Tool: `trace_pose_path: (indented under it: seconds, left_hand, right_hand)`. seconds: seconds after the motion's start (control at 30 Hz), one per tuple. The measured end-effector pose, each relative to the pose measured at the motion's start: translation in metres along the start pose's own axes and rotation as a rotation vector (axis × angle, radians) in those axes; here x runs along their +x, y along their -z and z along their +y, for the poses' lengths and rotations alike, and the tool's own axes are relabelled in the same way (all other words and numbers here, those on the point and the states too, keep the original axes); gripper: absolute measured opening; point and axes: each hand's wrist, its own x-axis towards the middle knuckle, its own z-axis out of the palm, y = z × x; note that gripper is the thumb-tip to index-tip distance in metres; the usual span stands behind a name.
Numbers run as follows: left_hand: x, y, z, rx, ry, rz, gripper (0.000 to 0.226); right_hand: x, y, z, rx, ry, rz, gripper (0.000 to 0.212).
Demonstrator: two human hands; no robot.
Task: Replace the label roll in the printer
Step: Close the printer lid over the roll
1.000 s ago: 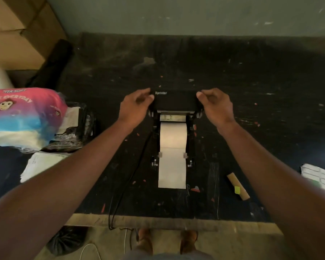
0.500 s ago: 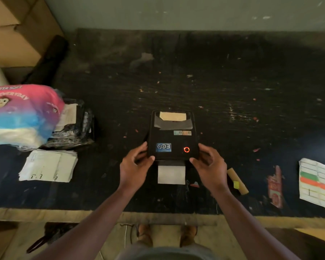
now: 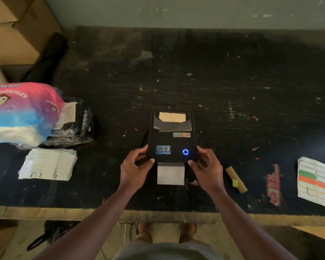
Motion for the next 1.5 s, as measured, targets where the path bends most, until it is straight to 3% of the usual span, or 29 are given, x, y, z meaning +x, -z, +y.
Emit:
trace_pose_path:
  seconds: [1.5]
  left_hand:
    - [0.005, -0.003, -0.011, -0.013, -0.017, 0.003, 0.056]
  right_hand:
    - [0.005, 0.002, 0.005, 0.082, -0.004, -0.023, 0.055]
